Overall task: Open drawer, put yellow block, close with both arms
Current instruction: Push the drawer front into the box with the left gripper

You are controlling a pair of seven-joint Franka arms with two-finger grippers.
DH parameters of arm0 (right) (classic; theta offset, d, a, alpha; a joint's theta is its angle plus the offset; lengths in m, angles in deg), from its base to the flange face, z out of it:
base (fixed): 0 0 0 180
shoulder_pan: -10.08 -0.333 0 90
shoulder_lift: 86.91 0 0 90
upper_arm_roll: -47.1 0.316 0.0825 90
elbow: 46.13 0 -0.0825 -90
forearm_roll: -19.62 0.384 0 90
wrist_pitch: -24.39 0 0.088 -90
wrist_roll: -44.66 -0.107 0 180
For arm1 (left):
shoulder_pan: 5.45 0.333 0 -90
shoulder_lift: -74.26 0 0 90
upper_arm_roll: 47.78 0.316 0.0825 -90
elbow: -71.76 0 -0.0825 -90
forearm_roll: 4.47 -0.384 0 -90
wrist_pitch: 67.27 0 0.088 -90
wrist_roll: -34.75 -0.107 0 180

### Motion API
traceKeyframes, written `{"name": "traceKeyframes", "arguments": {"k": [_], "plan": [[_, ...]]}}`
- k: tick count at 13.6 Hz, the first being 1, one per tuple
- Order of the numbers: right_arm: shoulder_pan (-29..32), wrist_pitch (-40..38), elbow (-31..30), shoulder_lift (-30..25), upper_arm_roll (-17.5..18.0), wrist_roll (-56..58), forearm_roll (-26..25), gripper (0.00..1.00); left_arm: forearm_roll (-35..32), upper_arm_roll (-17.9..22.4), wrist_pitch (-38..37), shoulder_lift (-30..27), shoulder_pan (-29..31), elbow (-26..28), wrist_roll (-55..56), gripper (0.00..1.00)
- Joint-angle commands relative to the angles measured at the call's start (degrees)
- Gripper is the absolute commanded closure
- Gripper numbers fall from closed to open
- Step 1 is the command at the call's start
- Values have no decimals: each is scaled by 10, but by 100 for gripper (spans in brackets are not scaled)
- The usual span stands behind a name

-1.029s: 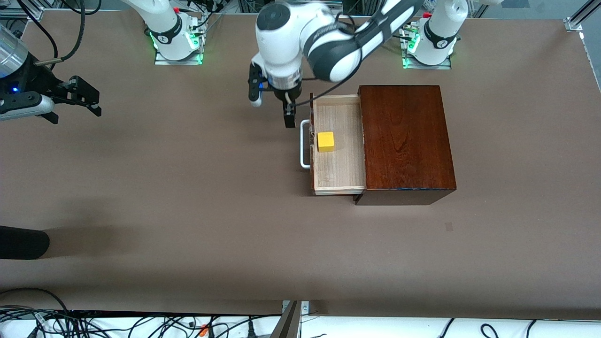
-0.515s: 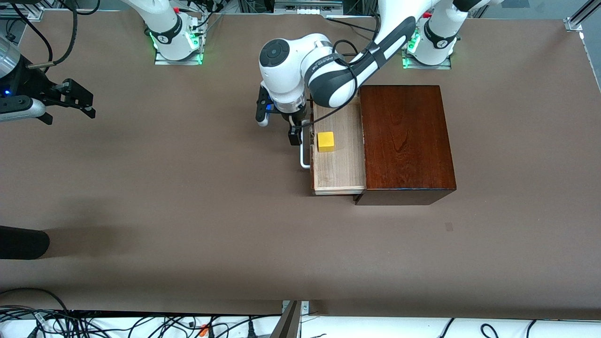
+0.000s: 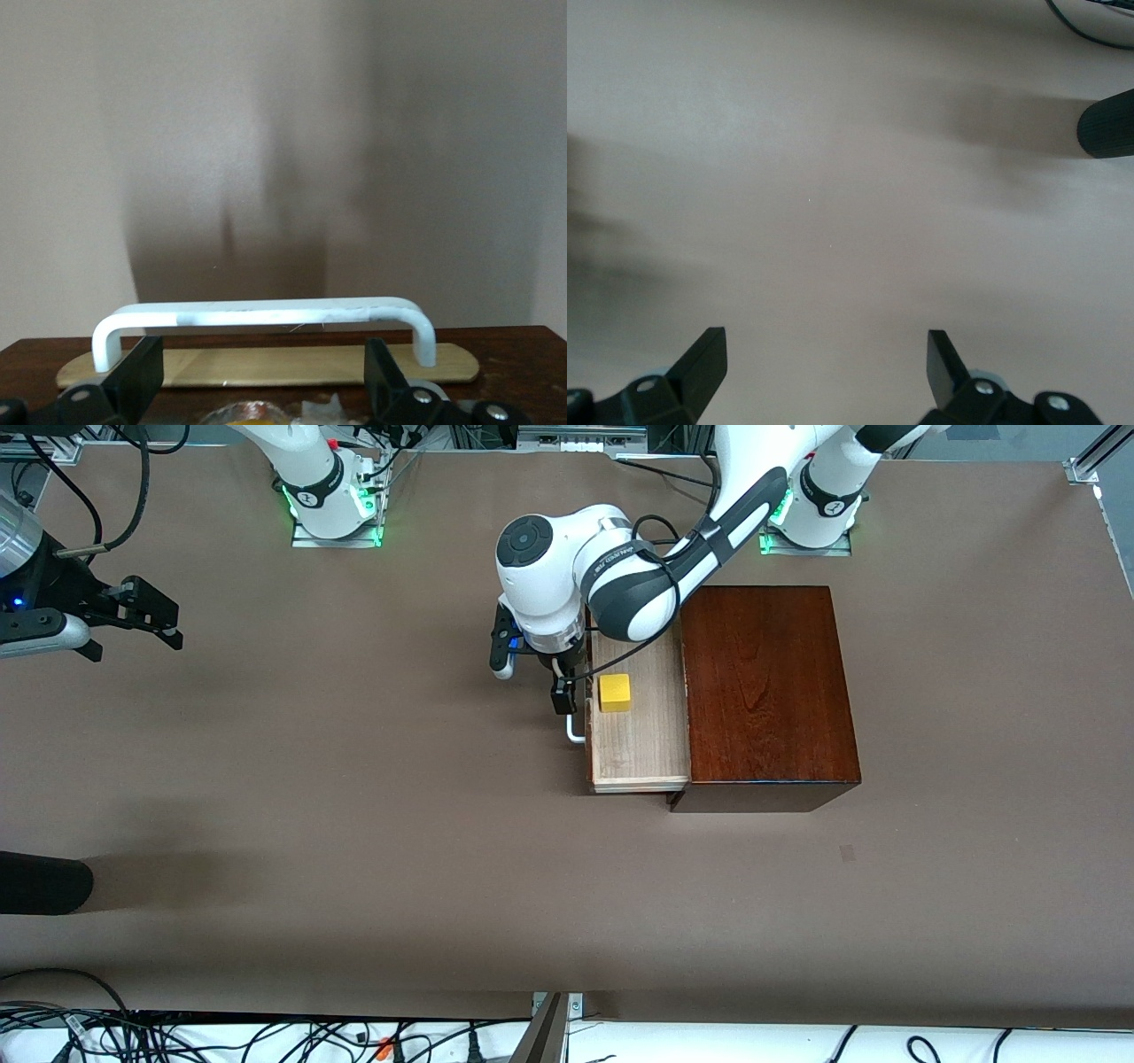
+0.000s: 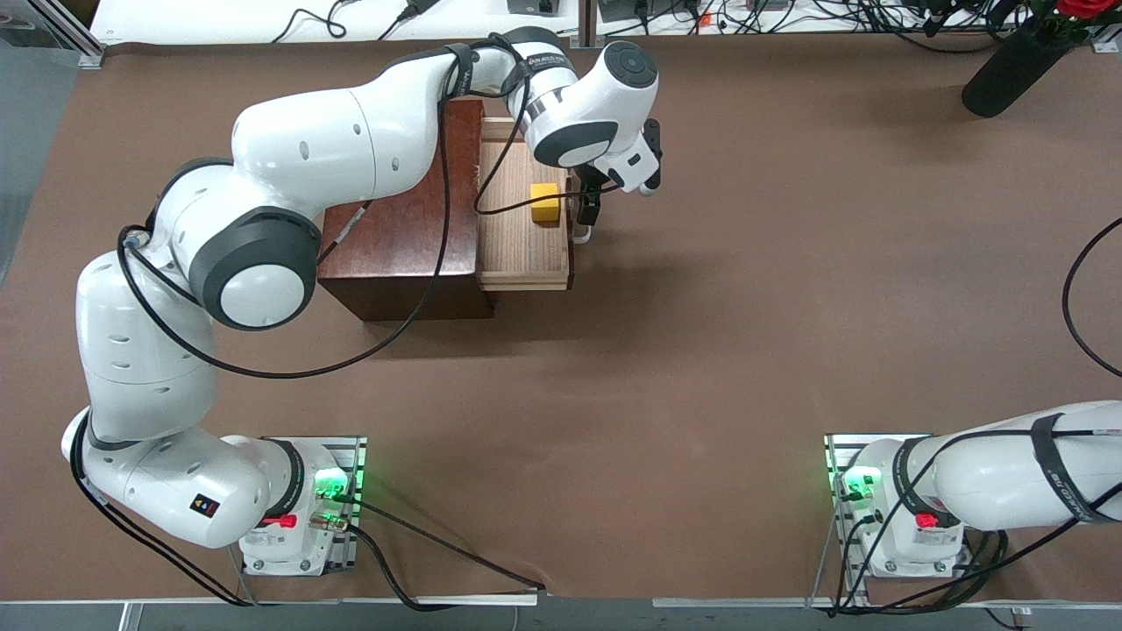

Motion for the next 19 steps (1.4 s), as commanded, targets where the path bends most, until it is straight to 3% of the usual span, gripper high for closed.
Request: {"name": "traceKeyframes", "arguments": {"k": [1,19], "plan": [[2,-14,14,4,2,-7,3,0,-15,2,-9,3,12,-14,-14,0],[2,-14,14,4,2,-7,4,0,-28,5,-191,-18,56,-6,-25,0]]}}
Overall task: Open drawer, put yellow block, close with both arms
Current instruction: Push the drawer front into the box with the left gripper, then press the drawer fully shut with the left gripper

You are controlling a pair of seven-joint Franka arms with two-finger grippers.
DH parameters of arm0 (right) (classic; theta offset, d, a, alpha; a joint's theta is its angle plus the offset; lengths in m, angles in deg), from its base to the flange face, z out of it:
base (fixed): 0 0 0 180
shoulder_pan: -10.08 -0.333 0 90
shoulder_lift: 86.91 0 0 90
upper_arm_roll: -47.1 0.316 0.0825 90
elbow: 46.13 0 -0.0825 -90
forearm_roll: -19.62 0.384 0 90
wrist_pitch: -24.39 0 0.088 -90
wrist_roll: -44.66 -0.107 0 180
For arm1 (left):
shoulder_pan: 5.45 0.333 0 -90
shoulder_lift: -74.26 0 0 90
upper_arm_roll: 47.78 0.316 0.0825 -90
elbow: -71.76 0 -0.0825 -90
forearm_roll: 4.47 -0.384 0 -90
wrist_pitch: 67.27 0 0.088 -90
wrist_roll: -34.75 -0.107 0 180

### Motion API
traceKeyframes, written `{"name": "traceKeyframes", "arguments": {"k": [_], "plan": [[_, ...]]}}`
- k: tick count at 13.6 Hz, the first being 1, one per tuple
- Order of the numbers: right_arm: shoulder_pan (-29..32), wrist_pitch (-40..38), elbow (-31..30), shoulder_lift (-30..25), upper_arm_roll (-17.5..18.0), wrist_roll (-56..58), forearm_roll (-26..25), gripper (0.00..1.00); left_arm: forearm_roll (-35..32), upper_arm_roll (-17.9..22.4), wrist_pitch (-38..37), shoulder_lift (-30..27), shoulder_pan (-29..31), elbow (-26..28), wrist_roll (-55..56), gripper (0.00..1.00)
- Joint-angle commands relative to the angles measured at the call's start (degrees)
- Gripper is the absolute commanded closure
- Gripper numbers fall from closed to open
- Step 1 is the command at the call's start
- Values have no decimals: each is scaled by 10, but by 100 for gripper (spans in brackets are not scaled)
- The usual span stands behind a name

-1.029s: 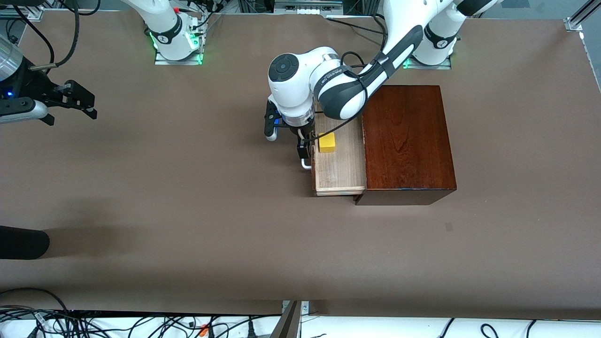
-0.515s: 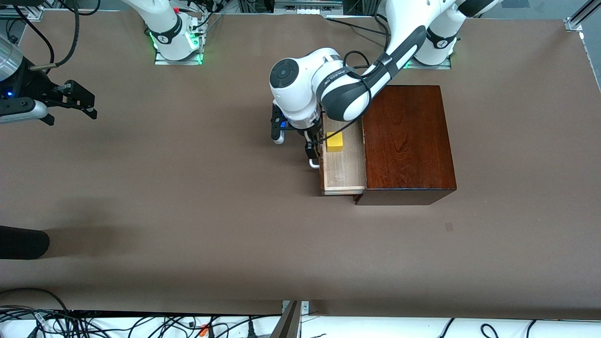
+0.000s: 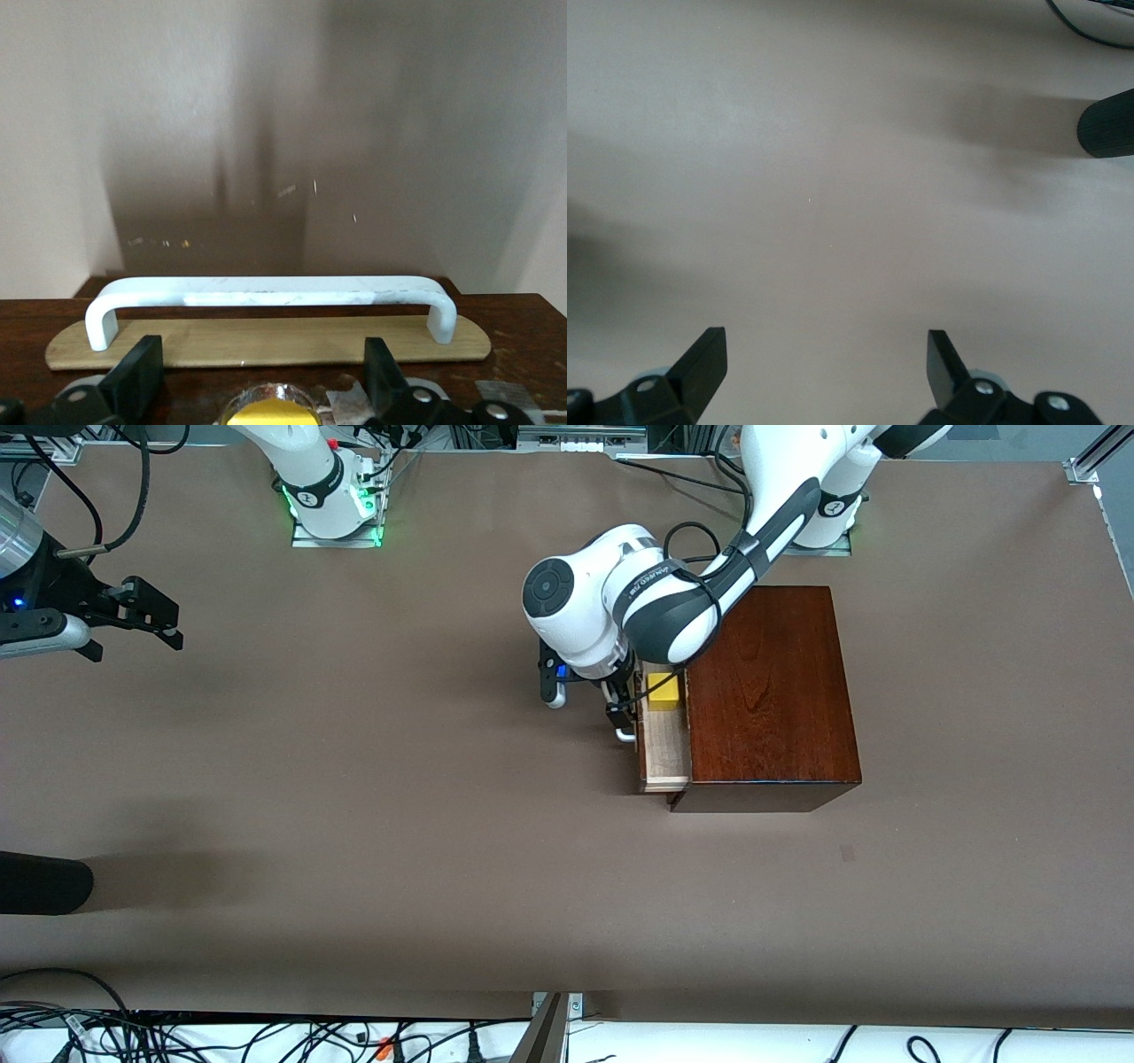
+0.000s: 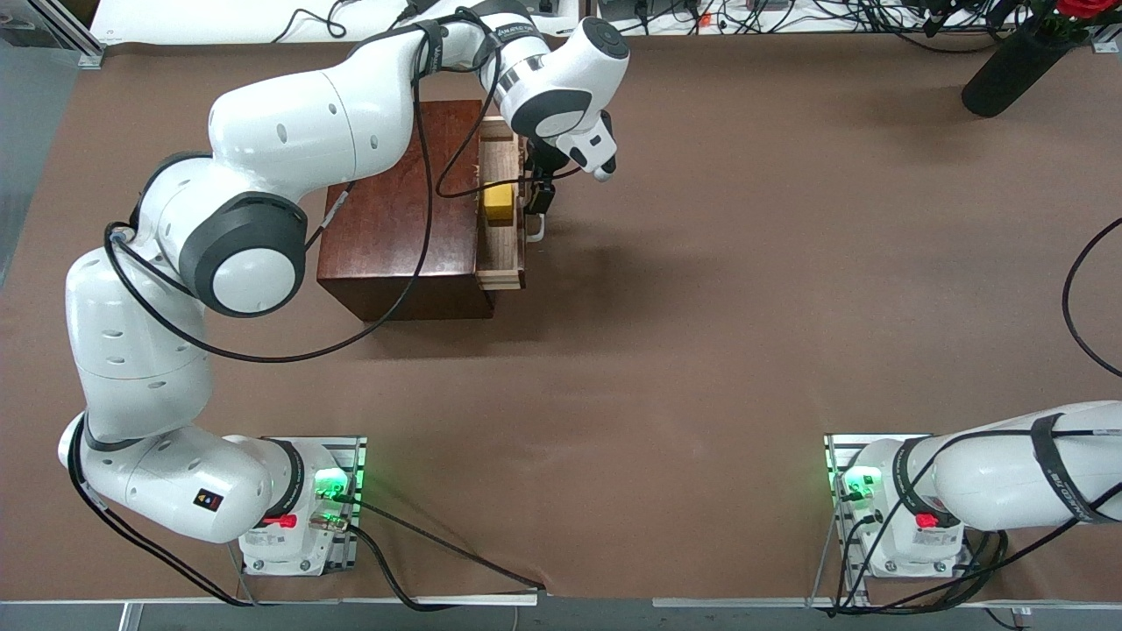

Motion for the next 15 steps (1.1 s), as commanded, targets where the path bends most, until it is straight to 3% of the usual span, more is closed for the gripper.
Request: {"name": "traceKeyframes", "arguments": {"k": [1,7,11,15], "plan": [[2,-14,14,4,2,-7,4,0,-25,1,-44,-16,19,9,-13,0],[2,-13,14,4,2,-7,4,0,-38,1,-98,-17,45,14,-13,0],[2,-14,14,4,2,-7,4,0,-35,-1,-93,-16,39,7,3,0],[3,-14,14,4,2,-7,4,0,-30,-9,-75,-17,-14,-12,168,0]]}}
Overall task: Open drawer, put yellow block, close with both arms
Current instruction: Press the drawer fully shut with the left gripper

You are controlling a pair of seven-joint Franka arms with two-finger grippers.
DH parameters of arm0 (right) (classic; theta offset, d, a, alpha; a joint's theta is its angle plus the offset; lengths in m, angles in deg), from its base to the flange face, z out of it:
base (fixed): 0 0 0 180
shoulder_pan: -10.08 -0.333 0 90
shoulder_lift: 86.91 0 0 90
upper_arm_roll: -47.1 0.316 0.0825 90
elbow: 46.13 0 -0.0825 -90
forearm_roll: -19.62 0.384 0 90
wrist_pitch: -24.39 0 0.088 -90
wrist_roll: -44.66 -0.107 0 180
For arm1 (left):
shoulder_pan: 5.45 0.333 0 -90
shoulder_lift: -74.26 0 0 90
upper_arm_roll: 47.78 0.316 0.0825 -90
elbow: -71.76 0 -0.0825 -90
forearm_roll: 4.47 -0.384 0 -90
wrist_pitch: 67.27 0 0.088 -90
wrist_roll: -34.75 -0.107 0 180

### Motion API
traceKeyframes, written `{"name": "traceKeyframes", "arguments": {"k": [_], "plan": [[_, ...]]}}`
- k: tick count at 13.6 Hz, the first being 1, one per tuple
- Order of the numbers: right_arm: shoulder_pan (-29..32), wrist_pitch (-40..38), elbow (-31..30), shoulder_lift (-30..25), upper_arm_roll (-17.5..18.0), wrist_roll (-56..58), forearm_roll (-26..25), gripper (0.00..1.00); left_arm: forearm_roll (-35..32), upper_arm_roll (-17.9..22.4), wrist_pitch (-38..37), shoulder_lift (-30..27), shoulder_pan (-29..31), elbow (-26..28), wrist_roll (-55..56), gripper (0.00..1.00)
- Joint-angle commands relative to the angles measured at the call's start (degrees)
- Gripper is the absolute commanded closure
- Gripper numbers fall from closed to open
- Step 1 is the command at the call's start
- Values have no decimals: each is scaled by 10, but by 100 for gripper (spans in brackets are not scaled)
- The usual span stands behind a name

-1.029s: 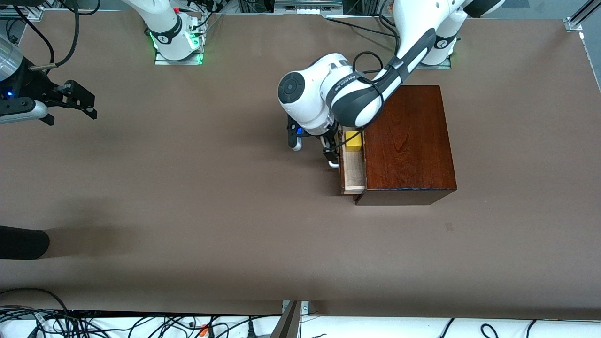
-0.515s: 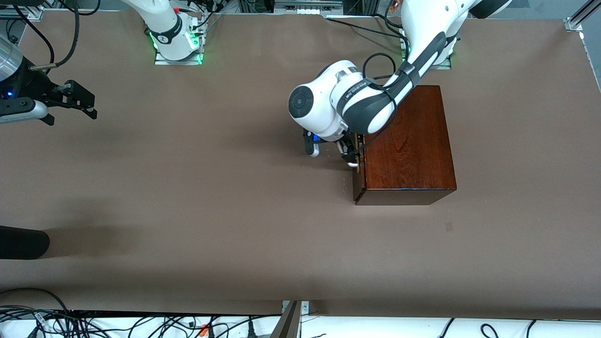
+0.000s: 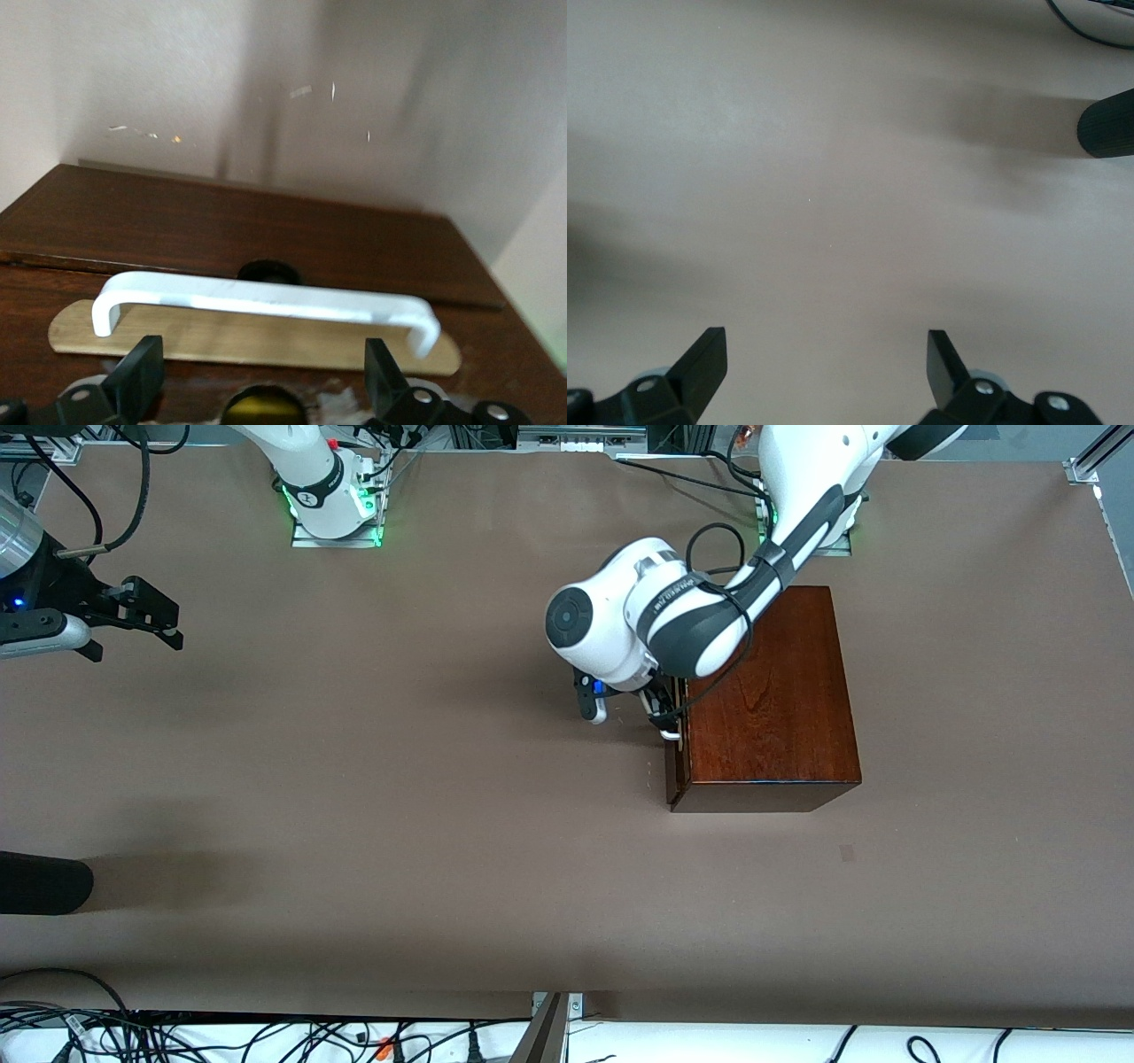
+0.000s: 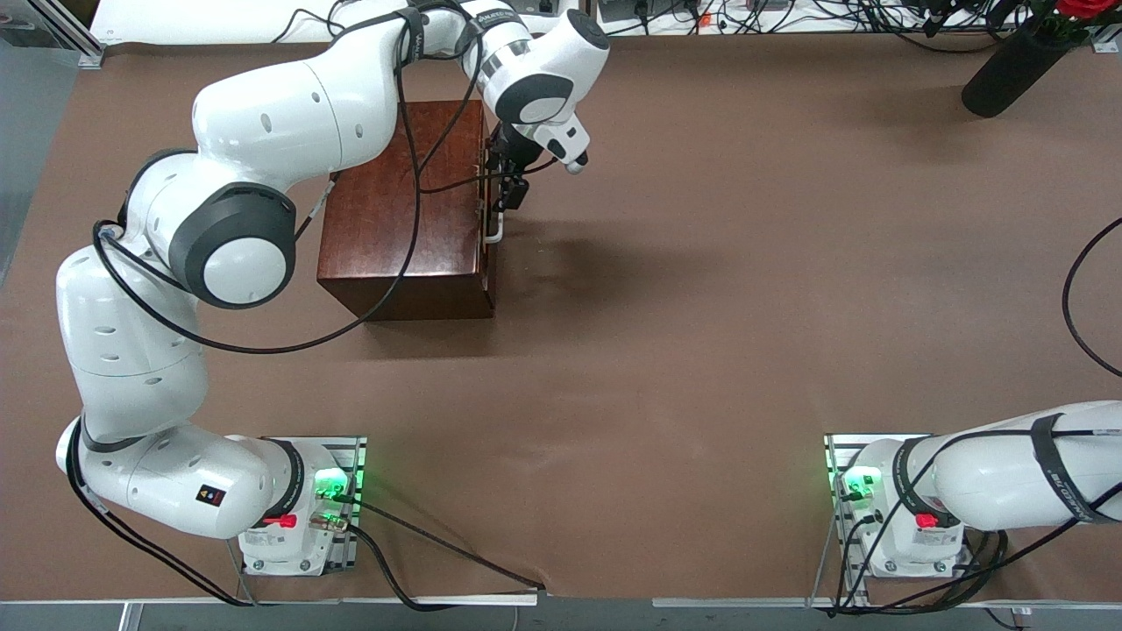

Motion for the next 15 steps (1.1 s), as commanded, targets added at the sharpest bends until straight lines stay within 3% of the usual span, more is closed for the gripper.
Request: {"name": "traceKeyframes", "arguments": {"k": [1,3,8,11,13,15], "plan": [[3,-13,14,4,2,-7,4,0,-15,0,-1,-13,-46,-32,131,0],[3,-13,14,4,2,-7,4,0,-9,-2,-5,-23,-65,-66,236,0],[3,-13,14,4,2,-7,4,0,10,-2,-12,-119,-65,-67,511,0],[3,-13,13,4,2,-7,4,0,38,4,-35,-168,-51,-69,614,0],[3,-13,13,4,2,-7,4,0,58,0,-40,-204,-2,-68,622,0],[3,-13,13,4,2,-7,4,0,132,0,-48,-239,64,-65,607,0]]}}
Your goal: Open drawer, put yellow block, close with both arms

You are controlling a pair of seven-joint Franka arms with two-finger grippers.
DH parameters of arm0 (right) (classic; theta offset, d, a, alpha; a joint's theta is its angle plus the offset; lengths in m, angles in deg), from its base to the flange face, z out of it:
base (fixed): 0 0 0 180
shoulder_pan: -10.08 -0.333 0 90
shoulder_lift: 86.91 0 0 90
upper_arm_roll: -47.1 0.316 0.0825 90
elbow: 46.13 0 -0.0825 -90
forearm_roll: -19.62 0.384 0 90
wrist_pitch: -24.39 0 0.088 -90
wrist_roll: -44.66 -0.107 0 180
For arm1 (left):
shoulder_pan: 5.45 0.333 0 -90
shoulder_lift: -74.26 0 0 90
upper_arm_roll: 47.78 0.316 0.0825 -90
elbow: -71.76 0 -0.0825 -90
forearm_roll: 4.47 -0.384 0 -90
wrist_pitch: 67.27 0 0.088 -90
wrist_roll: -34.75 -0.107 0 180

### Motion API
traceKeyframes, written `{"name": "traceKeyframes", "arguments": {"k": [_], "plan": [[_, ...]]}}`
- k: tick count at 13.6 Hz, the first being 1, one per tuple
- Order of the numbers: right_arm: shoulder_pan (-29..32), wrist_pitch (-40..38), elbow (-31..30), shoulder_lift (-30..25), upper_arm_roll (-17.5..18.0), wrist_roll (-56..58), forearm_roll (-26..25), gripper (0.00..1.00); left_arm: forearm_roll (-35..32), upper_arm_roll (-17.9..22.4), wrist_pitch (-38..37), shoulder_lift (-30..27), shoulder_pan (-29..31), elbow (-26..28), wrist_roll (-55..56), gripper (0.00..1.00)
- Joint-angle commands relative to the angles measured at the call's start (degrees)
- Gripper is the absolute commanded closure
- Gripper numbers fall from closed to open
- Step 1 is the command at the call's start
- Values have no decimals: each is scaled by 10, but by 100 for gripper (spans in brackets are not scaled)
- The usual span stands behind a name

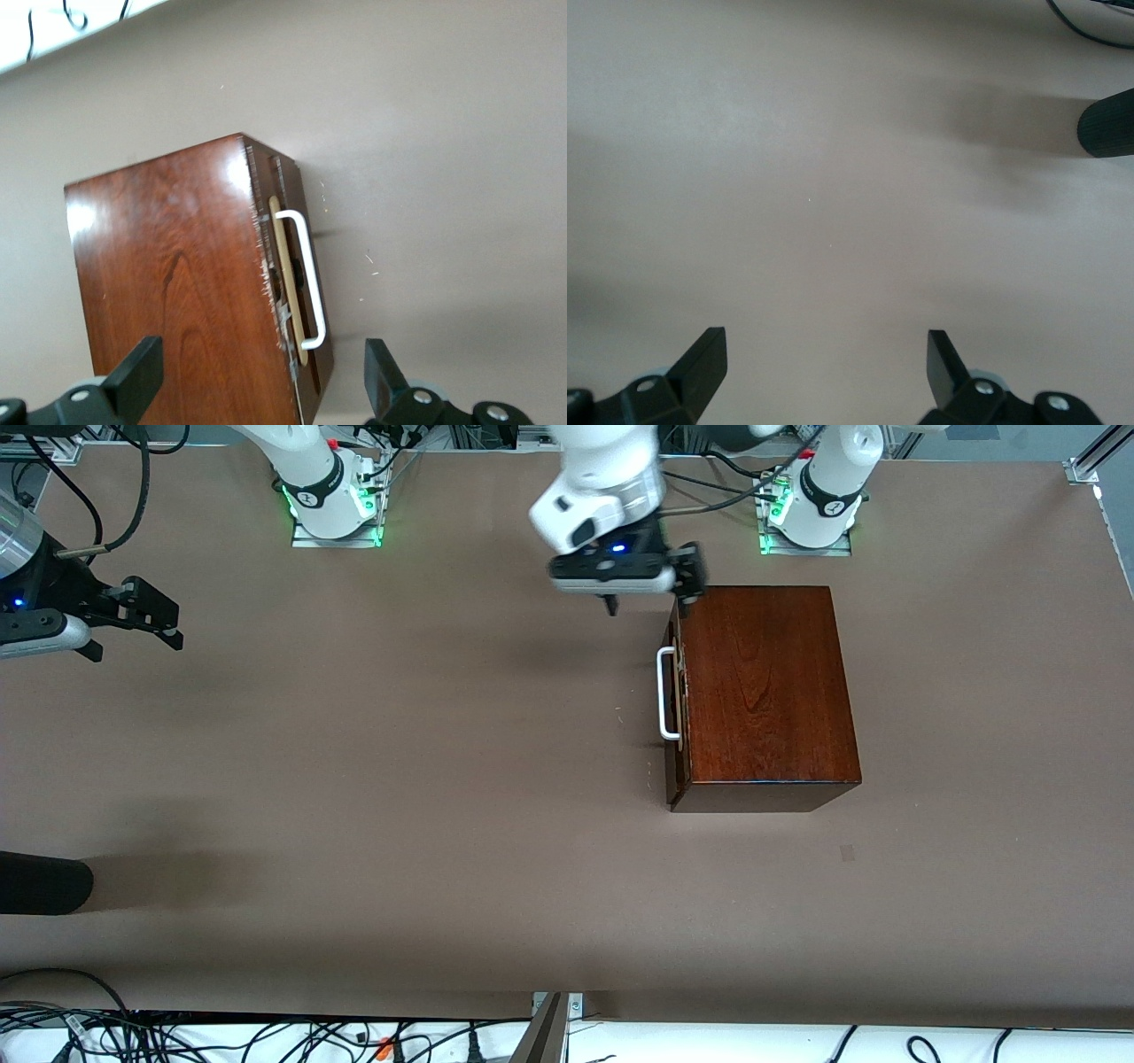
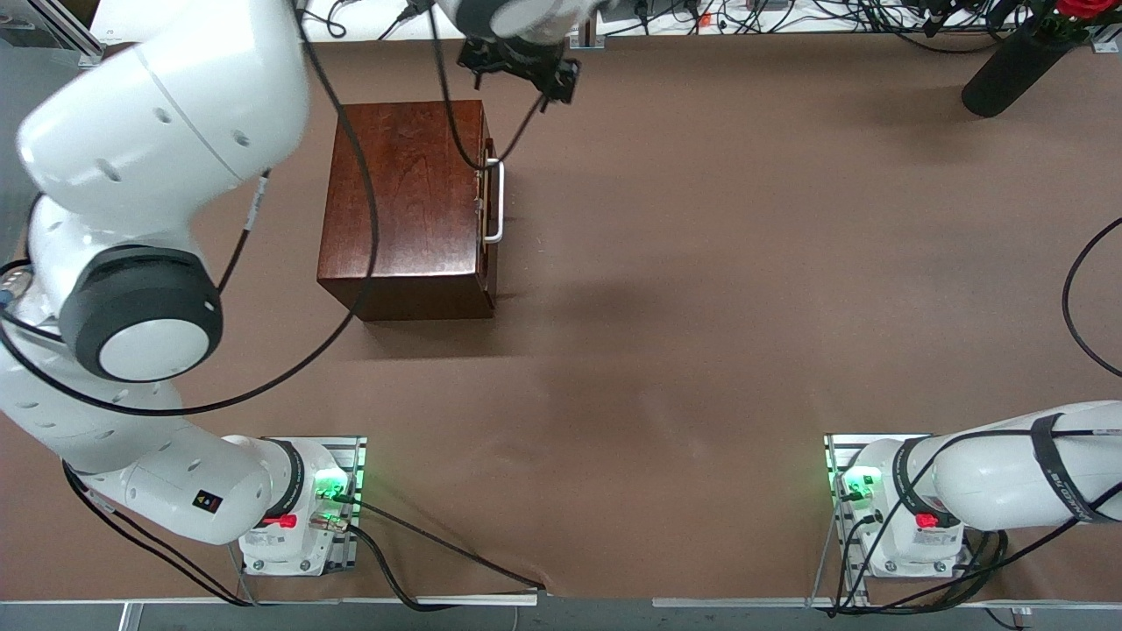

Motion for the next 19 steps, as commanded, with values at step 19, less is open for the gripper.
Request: {"name": "traceKeyframes", "arguments": {"k": [19], "plan": [[3,-13,13,4,2,-6,4,0,249,361,60,-210,112,203,-417,0]]}}
